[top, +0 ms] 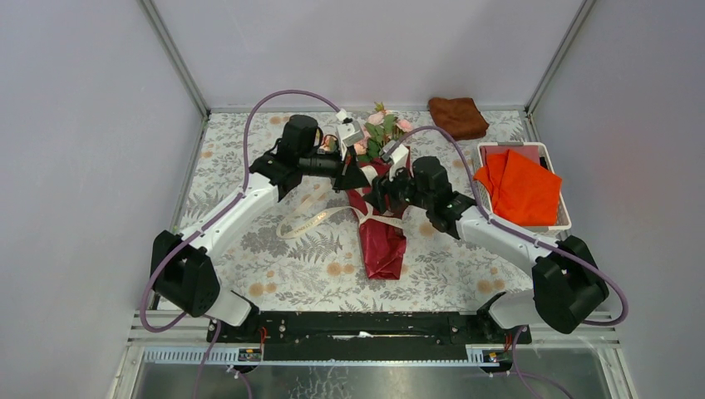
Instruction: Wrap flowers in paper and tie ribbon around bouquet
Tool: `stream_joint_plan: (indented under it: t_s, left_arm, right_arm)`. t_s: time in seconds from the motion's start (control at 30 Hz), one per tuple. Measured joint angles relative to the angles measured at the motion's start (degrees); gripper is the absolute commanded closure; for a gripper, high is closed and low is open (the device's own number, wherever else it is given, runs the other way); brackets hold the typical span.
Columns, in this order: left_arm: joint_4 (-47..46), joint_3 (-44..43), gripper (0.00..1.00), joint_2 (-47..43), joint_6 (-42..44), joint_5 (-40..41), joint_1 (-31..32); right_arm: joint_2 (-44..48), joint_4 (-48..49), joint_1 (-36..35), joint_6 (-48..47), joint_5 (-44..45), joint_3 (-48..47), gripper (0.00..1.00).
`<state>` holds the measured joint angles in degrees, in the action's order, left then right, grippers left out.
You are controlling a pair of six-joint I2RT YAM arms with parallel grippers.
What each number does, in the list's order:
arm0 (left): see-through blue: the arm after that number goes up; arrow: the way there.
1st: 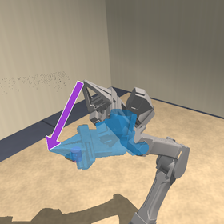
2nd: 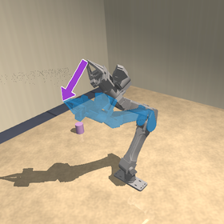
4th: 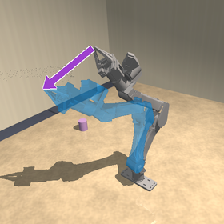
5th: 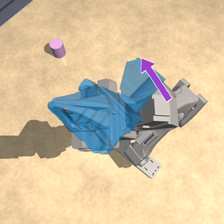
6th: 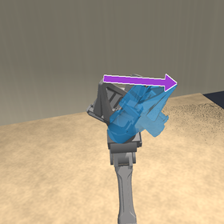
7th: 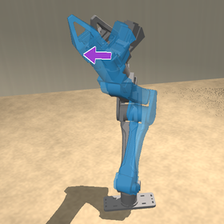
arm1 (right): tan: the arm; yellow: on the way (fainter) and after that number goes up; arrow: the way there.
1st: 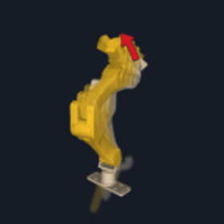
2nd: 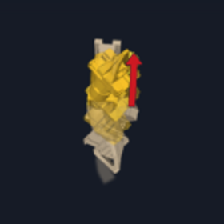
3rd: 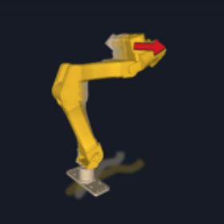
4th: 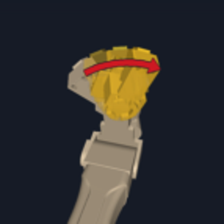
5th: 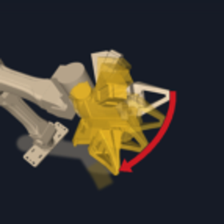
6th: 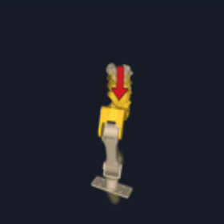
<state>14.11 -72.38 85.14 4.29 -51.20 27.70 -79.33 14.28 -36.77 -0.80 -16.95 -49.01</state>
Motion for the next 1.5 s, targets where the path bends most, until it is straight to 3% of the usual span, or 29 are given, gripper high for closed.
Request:
stream_joint_plan:
  t_s: [0.07, 0.13, 0.17, 0.3, 0.37, 0.47, 0.5, 0.63, 0.73, 0.87, 1.0, 1.33, 1.4, 1.43, 1.47, 1.5]
  left_arm:
    - [0.2, 0.0, 1.00, 0.0, 0.6, 0.0, 0.0]
    - [0.6, 0.0, 1.00, 0.0, 1.2, 0.0, 0.0]
    - [0.9, 0.0, 1.00, 0.0, 1.6, 0.1, 0.0]
    - [1.6, 0.0, 1.00, 0.1, 2.2, 0.1, 0.0]
    - [2.1, 0.0, 1.00, 0.2, 2.4, 0.1, 0.0]
    - [3.8, 0.0, 0.37, 0.2, 4.3, 0.6, 0.0]
    - [5.1, -0.2, 0.28, 0.2, 5.8, 1.2, 0.0]
    - [14.3, -0.2, 0.10, 0.1, 18.3, 7.7, -0.1]
    - [16.5, 5.8, 0.02, -1.9, 28.0, 16.9, -0.8]
    - [17.7, 19.3, 0.01, -4.5, 39.3, 29.9, -4.2]
    - [18.7, 26.8, 0.01, -3.1, 46.8, 39.3, -8.3]
    - [18.0, 29.9, 0.04, -2.9, 61.6, 41.6, -12.0]
    - [17.9, 29.6, 0.11, -2.3, 62.8, 42.2, -12.0]
    - [17.7, 29.2, 0.20, -1.7, 63.5, 42.7, -12.0]
    - [17.4, 28.7, 0.30, -1.0, 63.9, 43.4, -12.0]
    - [17.1, 28.3, 0.48, -0.3, 64.0, 43.9, -12.0]
  right_arm:
    - [0.0, 1.2, 1.0, 0.1, -0.9, 0.0, 0.35]
    - [0.0, 2.4, 1.7, 0.0, -2.3, -0.3, 0.39]
    - [0.0, 2.7, 1.9, -0.3, -2.9, -0.4, 0.47]
    - [0.0, 2.6, 1.9, -1.3, -6.6, -1.4, 0.97]
    - [0.0, 2.5, 1.9, -1.4, -8.0, -2.4, 1.00]
    - [0.1, 2.5, 1.9, -1.4, -8.4, -3.6, 1.00]
    - [0.3, 2.3, 2.1, -1.4, -8.4, -3.7, 1.00]
    - [1.9, 0.0, 3.3, -1.3, -7.6, -3.7, 1.00]
    - [3.6, -2.1, 3.8, -1.4, -7.1, -3.8, 1.00]
    - [3.9, -4.5, 3.8, -1.6, -6.5, -5.7, 1.00]
    - [3.9, -7.1, 3.8, -1.9, -6.1, -8.4, 1.00]
    - [3.1, -10.5, 3.8, -2.5, -6.1, -13.5, 1.00]
    - [3.1, -11.3, 3.8, -2.6, -6.0, -13.9, 1.00]
    - [3.1, -11.8, 3.8, -2.7, -6.0, -14.1, 1.00]
    - [3.1, -12.3, 3.8, -2.8, -5.8, -14.4, 1.00]
    - [3.1, -12.6, 3.8, -2.8, -5.4, -14.6, 1.00]
